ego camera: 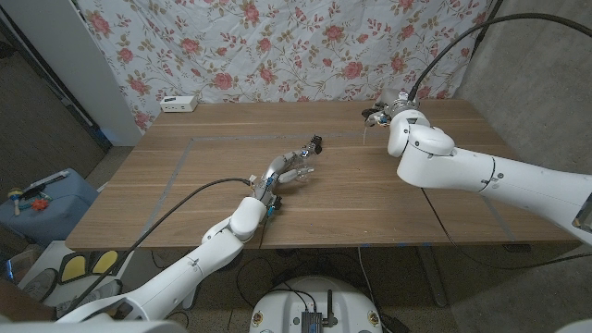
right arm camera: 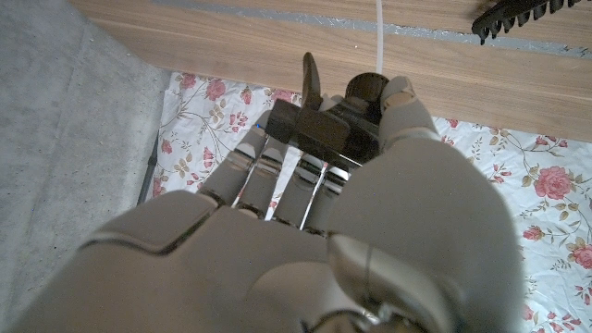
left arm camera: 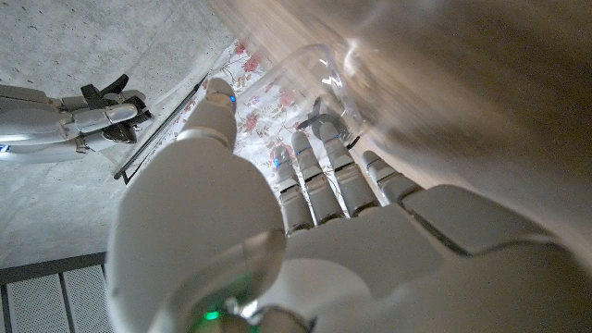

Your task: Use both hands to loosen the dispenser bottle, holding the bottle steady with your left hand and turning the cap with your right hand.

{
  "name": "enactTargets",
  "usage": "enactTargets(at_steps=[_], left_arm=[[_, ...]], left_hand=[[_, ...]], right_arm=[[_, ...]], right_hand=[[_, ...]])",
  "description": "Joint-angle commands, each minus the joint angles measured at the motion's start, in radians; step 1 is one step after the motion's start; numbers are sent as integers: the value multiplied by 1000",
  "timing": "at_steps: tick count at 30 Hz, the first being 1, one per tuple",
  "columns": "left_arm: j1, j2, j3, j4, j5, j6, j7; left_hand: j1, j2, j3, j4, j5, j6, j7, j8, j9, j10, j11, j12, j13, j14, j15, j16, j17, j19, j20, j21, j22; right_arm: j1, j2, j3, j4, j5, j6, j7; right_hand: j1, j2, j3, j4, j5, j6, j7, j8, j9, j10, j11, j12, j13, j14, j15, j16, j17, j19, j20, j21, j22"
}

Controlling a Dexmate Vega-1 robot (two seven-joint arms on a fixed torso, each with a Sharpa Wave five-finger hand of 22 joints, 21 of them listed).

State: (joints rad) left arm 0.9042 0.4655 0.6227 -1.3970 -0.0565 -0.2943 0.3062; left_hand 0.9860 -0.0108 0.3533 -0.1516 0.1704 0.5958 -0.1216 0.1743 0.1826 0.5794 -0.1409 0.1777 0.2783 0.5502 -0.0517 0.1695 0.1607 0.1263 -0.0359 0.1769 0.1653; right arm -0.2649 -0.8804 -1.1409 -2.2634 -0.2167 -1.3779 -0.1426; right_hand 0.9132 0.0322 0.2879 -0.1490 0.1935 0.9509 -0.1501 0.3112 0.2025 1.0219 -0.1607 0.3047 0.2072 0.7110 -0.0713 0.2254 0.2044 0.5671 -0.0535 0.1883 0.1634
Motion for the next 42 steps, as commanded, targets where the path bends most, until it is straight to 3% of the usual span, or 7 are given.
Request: enactTargets(at_steps=[1, 12, 15, 20, 26, 29, 42], left_arm=[[-3, -1, 0, 15, -3, 1, -1], [-10, -5, 2, 34, -14, 8, -8], [-10, -6, 2, 33, -17, 13, -8], [-12, -6, 1, 36, -24, 12, -12], [-14, -5, -2, 31, -38, 12, -21], [-13, -2, -4, 20, -41, 23, -23], [-14, 14, -6, -1, -56, 32, -52]], left_hand=[[-7, 17, -4, 3, 7, 6, 0, 7, 2, 2, -2, 6, -2, -3, -140, 5, 3, -6, -20, 5, 3], [-10, 17, -10, 5, 8, 11, -3, 10, 2, 5, -4, 9, -15, -4, -137, 6, 2, -5, -12, 7, 3], [-10, 18, -11, 5, 8, 10, -2, 10, 2, 5, -4, 9, -17, -4, -136, 6, 1, -4, -11, 7, 3], [-12, 21, -13, 7, 9, 13, -12, 12, 2, 3, -3, 10, -24, -2, -128, 8, 2, -3, -7, 8, 3], [-15, 22, -21, 7, 10, -23, -6, 1, 3, -28, 10, 6, -41, -23, -106, 3, 2, 2, 14, 11, 4], [-21, 7, -33, 6, 13, -60, -12, -4, 3, -48, 16, 5, -52, -41, -93, 2, 2, -1, 26, 10, 4], [-59, -48, -75, 10, 28, -131, 18, -2, 0, -119, 22, 2, -75, -117, -68, -4, 3, -7, 42, 9, 4]], right_arm=[[-15, 16, 10, 27, 20, 16, -37], [-30, 21, 26, 40, 33, 33, -47], [-33, 23, 28, 43, 35, 32, -47], [-35, 23, 28, 47, 39, 41, -44], [-37, 31, 29, 54, 41, 37, -44], [-38, 32, 30, 58, 43, 41, -44], [-45, 32, 32, 56, 43, 42, -48]], right_hand=[[5, 6, -3, 3, 6, 52, -19, 4, 4, 9, -9, -3, 3, 13, -150, -2, 3, 13, -44, -2, 1], [3, 8, -3, 4, 6, 53, -20, 3, 5, 9, -10, -5, 4, 14, -150, -5, 2, 14, -45, -2, 1], [2, 7, -4, 4, 6, 54, -19, 3, 5, 8, 7, -6, 4, 15, -149, -6, 1, 14, -45, -2, 1], [2, 7, -5, 4, 6, 52, -19, 2, 5, 8, -2, -7, 5, 17, -149, -7, 2, 13, -45, -3, 1], [1, 5, -5, 3, 6, 50, -21, 0, 4, 7, -1, -8, 5, 14, -149, -11, 0, 14, -44, -3, 1], [1, 5, -6, 3, 6, 50, -19, -1, 4, 6, -2, -9, 6, 14, -150, -11, 0, 13, -44, -3, 1], [1, 4, -7, 2, 6, 51, -19, -1, 4, 6, -3, -11, 7, 15, -150, -12, 1, 13, -44, -3, 1]])
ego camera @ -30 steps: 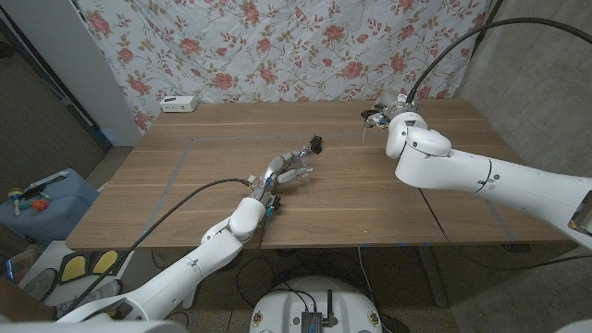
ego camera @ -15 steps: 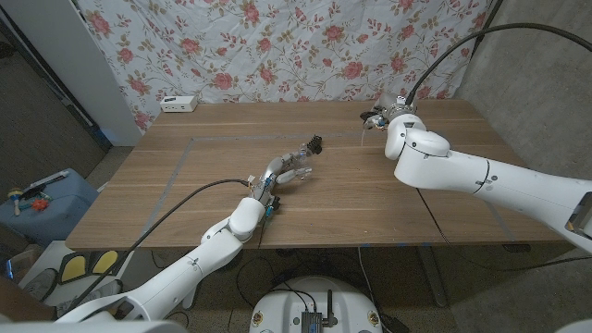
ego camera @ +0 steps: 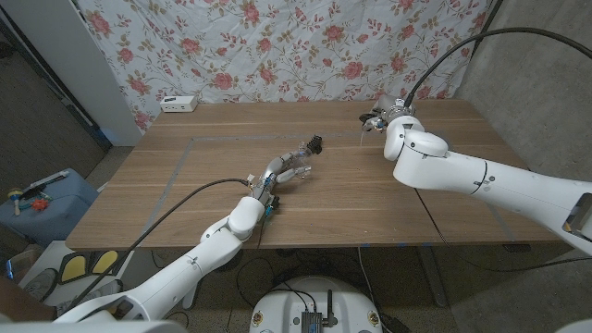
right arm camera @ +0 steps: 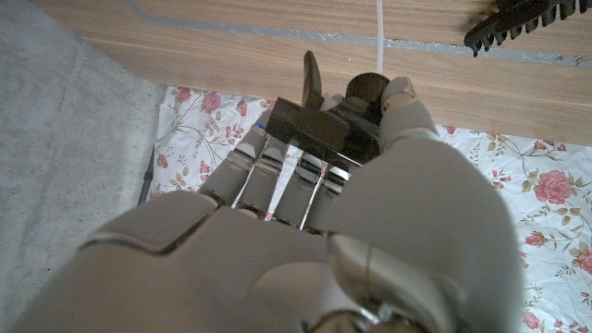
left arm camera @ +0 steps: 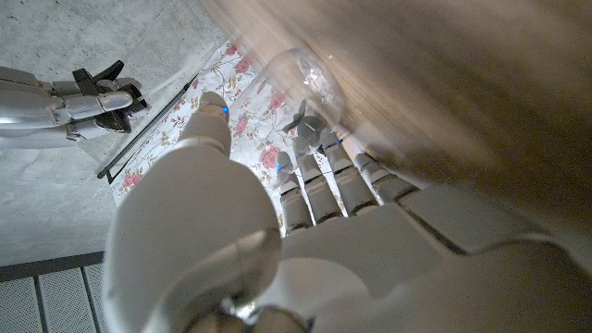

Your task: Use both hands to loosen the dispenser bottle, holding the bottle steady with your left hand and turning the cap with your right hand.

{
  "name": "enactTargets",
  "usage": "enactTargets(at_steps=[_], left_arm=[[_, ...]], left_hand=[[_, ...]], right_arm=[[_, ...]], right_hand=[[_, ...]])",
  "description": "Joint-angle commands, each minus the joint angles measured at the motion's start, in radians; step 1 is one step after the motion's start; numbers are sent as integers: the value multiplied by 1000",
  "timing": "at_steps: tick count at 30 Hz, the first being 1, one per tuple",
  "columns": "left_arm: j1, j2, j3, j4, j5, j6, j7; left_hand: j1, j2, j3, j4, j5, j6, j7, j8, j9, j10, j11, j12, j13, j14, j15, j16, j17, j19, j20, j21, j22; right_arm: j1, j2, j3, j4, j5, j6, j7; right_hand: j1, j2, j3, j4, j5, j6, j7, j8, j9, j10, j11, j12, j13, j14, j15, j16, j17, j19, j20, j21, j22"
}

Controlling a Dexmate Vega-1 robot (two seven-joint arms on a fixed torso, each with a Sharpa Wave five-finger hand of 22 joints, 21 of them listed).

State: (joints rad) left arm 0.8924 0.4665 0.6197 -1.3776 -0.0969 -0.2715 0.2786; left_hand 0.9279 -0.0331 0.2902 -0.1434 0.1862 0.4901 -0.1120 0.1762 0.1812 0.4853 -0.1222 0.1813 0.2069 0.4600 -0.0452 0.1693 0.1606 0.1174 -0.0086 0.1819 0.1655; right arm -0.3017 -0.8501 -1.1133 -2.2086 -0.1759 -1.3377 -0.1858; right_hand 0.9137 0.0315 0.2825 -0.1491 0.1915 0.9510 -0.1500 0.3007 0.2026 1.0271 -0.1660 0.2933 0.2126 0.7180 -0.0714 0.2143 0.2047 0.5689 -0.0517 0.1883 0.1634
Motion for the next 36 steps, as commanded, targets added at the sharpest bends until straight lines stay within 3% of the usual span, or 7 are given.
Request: enactTargets(at_steps=[1, 3, 11, 19, 24, 29, 36], left_arm=[[-1, 15, -4, -29, -16, 19, -23], [0, 19, -5, -34, -16, 21, -25], [2, 29, -7, -52, -20, 34, -34], [5, 30, -8, -57, -16, 38, -26], [4, 30, -8, -54, -14, 31, -27], [5, 30, -8, -52, -14, 30, -26], [11, 34, -9, -56, -14, 27, -26]], left_hand=[[-3, -29, -15, 2, 14, -35, 9, -5, 2, -32, 2, -2, -5, -34, -75, -3, 3, 0, 19, 3, 4], [-6, -34, -20, 3, 18, -48, 15, -4, 1, -48, 3, -2, -8, -56, -73, -4, 4, -1, 21, 3, 4], [-13, -39, -31, 7, 30, -84, 20, -3, 1, -103, 12, -3, -14, -118, -63, -5, 4, -23, 37, -1, 4], [-17, -39, -36, 9, 33, -96, 15, -2, 0, -111, 5, 0, -15, -129, -60, -2, 5, -28, 44, -1, 4], [-19, -39, -38, 10, 34, -95, 17, 1, 0, -107, -1, 5, -17, -128, -81, 2, 5, -29, 44, 0, 4], [-21, -37, -41, 11, 37, -102, 3, 1, 0, -114, -4, 5, -18, -143, -69, 1, 5, -30, 42, 1, 4], [-26, -44, -50, 12, 42, -128, 5, -2, -1, -142, -2, 1, -19, -166, -66, -1, 5, -36, 47, 1, 4]], right_arm=[[-10, 2, 5, 0, 2, 0, -6], [-13, 1, 8, -1, 4, -1, -7], [-10, 2, -5, 4, 3, -6, -7], [-19, 10, -20, 18, -10, -6, -23], [-26, 14, -14, 20, -11, -6, -29], [-30, 15, -12, 18, -10, -11, -30], [-38, 16, -10, 20, -4, -13, -34]], right_hand=[[1, 5, -2, 2, 8, 51, -20, 9, 4, 1, 1, 1, 2, 9, -150, -1, 1, 11, -45, -3, 1], [1, 5, -2, 2, 8, 52, -20, 9, 4, 3, 8, 1, 2, 9, -150, -2, 1, 11, -46, -3, 1], [0, 3, -4, 2, 8, 48, -20, 6, 4, -5, -3, -3, 3, 6, -149, -4, 1, 9, -44, -4, 1], [-1, 1, -4, 1, 8, 45, -21, 4, 4, -10, 0, -6, 4, 4, -148, -7, -1, 8, -43, -4, 1], [-1, 0, -4, 1, 8, 44, -22, 3, 4, -10, 2, -6, 5, 5, -149, -7, 0, 8, -42, -4, 1], [-1, 0, -4, 1, 9, 44, -23, 2, 4, -9, -3, -6, 6, 5, -149, -8, 0, 7, -41, -5, 1], [-2, -2, -7, 1, 8, 41, -25, -1, 3, -19, 1, -10, 7, 4, -147, -8, 1, 6, -40, -4, 1]])
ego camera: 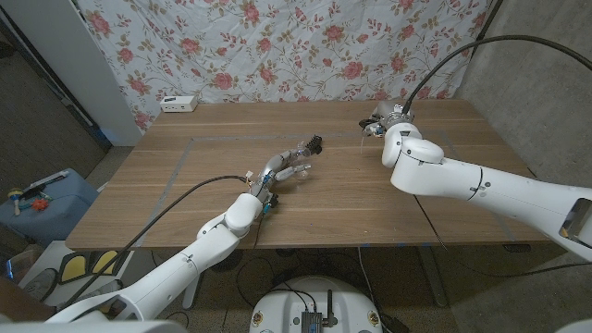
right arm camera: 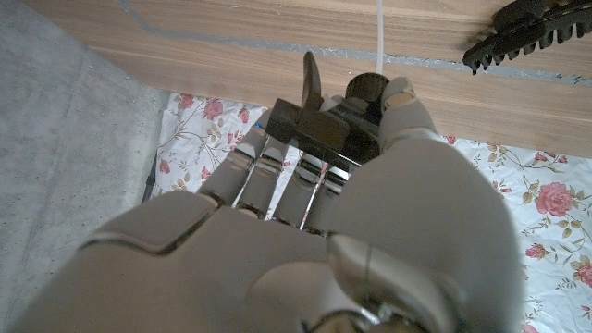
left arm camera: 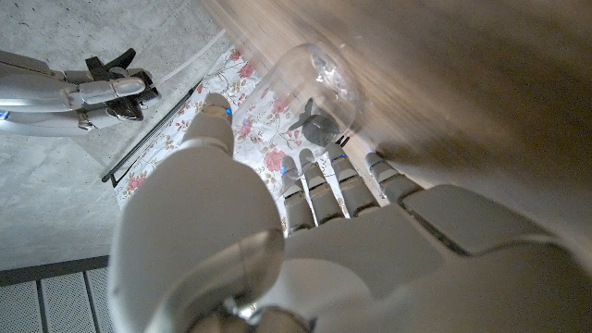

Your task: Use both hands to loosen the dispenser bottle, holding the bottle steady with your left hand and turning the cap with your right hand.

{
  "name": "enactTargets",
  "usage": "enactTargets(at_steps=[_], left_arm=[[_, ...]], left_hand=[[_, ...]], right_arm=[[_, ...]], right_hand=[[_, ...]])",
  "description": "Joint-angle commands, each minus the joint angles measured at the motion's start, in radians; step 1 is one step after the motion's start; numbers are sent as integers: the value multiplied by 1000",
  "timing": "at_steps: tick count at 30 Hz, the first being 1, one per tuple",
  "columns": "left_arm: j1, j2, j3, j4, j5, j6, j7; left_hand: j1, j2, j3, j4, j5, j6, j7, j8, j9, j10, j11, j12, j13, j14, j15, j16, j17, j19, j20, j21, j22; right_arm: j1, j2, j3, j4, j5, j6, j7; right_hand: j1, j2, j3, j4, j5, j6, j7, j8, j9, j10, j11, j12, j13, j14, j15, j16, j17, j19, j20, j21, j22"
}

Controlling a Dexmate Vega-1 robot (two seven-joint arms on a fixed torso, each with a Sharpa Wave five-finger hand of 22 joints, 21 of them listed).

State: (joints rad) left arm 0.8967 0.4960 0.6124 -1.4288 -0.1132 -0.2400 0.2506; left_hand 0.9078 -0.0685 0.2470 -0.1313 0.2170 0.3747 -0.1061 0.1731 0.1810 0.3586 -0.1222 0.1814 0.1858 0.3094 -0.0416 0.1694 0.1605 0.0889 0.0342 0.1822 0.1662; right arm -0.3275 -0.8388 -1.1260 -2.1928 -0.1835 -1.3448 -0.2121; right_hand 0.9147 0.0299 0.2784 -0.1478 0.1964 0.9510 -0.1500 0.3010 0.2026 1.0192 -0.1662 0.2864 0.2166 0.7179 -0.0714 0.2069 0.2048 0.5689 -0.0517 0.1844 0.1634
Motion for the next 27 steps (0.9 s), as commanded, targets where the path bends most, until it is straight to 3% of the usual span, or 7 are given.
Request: enactTargets(at_steps=[1, 14, 27], left_arm=[[8, 5, -2, -6, 2, -4, 2], [14, 16, -6, -21, 0, 3, -3], [25, 18, -16, -31, -3, -17, 4]], left_hand=[[-7, -11, -9, 0, 12, -23, -2, -1, -1, -18, 0, 1, 2, -19, -69, -1, 5, -9, 5, 0, 3], [-21, -28, -29, 3, 33, -69, 10, -1, -2, -72, 11, -1, 0, -72, -50, -1, 5, -19, 6, 0, 3], [-40, -38, -48, 11, 48, -105, 23, -1, -3, -113, 18, -2, -1, -111, -40, -2, 6, -35, 5, -2, 3]], right_arm=[[-11, 3, 0, 3, 3, -2, -7], [-41, 15, 16, 8, 4, -8, -40], [-67, 37, -12, 55, -49, 24, -91]], right_hand=[[-4, -2, -4, 0, 3, 40, -24, -1, 3, -12, 0, -4, 4, 2, -147, -2, 0, 5, -39, -1, 1], [-5, -4, -6, 0, 3, 36, -25, -5, 3, -18, -7, -6, 7, 0, -147, -2, 1, 4, -38, -1, 2], [-6, -13, -5, -2, 5, 25, -30, -13, 2, -28, -13, -11, 10, -8, -150, -10, -3, -2, -35, -2, 2]])
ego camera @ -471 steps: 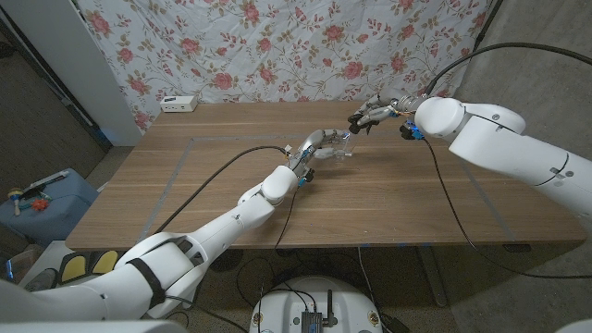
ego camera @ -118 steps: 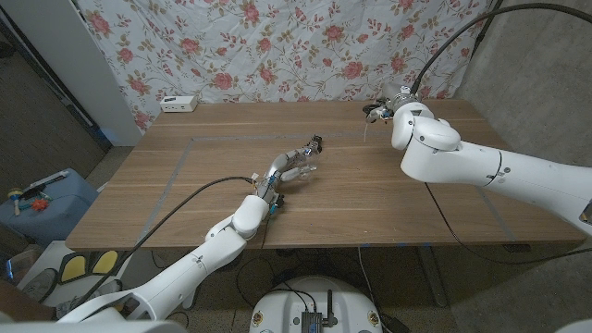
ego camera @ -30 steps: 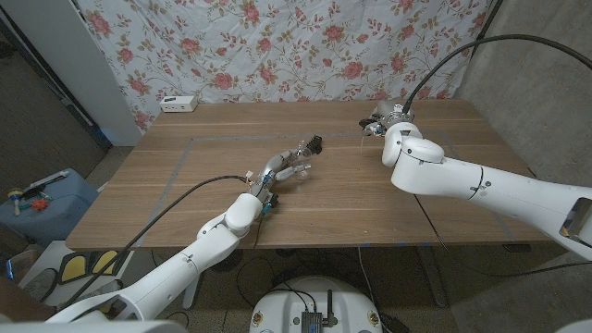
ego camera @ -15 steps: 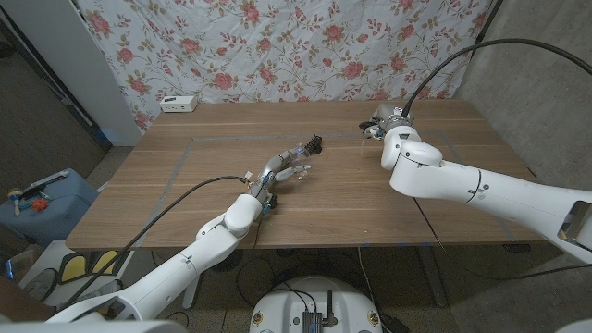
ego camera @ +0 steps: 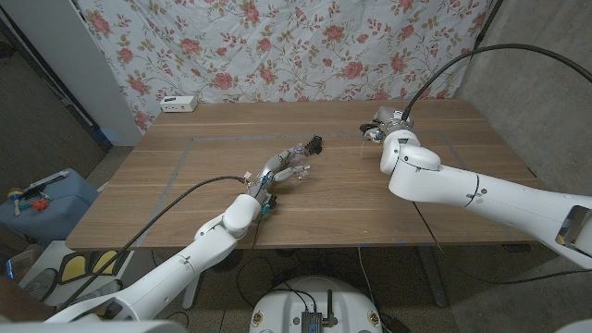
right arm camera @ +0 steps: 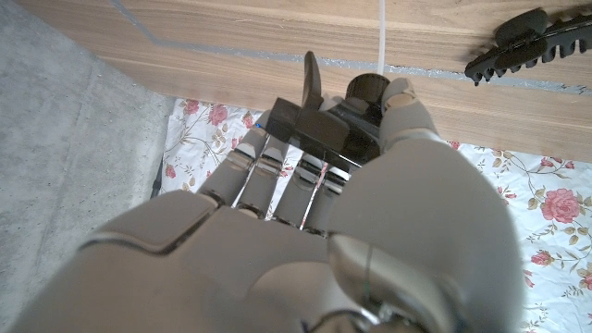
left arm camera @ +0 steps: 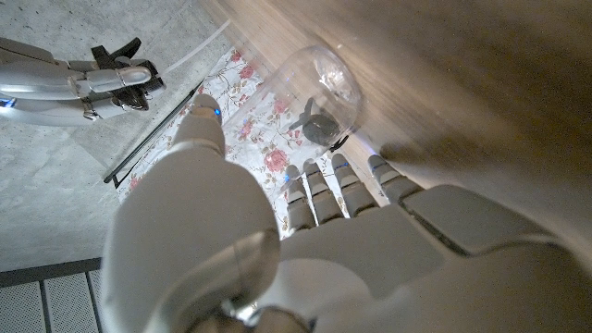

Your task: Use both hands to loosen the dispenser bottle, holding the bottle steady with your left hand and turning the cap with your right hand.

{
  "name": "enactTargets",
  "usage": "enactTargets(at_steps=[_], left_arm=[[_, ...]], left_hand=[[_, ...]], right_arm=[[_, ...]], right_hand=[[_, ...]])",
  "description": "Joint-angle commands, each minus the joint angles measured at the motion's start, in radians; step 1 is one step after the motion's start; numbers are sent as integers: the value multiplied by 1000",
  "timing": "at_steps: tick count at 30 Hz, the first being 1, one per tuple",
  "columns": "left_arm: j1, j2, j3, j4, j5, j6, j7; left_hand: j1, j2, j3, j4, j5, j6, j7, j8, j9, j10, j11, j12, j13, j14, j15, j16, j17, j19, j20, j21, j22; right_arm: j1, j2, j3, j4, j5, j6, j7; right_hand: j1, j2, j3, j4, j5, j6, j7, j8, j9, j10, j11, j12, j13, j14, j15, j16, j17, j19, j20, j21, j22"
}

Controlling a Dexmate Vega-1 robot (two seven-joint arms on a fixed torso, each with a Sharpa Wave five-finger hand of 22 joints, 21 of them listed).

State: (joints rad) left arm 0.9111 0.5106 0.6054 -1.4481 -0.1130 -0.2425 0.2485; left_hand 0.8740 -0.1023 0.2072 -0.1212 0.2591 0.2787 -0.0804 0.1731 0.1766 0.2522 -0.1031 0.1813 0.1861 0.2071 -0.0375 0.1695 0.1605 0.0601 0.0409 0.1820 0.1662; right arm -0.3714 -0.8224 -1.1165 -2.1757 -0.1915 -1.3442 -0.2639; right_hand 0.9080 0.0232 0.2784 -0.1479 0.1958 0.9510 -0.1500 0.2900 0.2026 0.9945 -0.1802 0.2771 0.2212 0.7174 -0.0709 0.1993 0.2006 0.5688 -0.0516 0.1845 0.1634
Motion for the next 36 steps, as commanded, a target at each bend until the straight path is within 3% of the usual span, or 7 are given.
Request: enactTargets(at_steps=[1, 27, 36], left_arm=[[12, 4, -11, -14, -5, -16, 6], [45, 34, -51, -67, -47, 2, -3], [58, 27, -83, -57, -113, -64, -28]], left_hand=[[-8, -4, -9, 1, 7, -10, -1, 0, 2, -8, 0, -1, -1, -9, -44, -2, 6, -7, -1, -2, 3], [-54, -1, -42, 24, 31, -62, 28, 1, 1, -67, 15, 1, -1, -68, -13, 0, 6, -57, 9, -5, 3], [-76, -3, -56, 35, 35, -73, 38, 2, 1, -75, 23, 4, -1, -79, -4, 1, 6, -70, 19, -5, 4]], right_arm=[[-27, 25, -21, 44, -46, 24, -44], [-122, 91, 31, 153, -121, 114, -76], [-167, 120, 47, 201, -162, 158, -110]], right_hand=[[1, -8, -5, -3, 5, 25, -30, -2, 1, -4, 1, -2, 5, -8, -152, -4, 0, -2, -36, -2, 2], [-13, -33, 3, -1, 12, -1, -35, -24, -5, -36, -3, -15, 13, -7, -151, -9, -3, -6, -38, -1, 2], [-12, -35, 8, -2, 14, 2, -35, -25, -5, -30, -2, -13, 14, -6, -153, -8, -2, -6, -39, -1, 2]])
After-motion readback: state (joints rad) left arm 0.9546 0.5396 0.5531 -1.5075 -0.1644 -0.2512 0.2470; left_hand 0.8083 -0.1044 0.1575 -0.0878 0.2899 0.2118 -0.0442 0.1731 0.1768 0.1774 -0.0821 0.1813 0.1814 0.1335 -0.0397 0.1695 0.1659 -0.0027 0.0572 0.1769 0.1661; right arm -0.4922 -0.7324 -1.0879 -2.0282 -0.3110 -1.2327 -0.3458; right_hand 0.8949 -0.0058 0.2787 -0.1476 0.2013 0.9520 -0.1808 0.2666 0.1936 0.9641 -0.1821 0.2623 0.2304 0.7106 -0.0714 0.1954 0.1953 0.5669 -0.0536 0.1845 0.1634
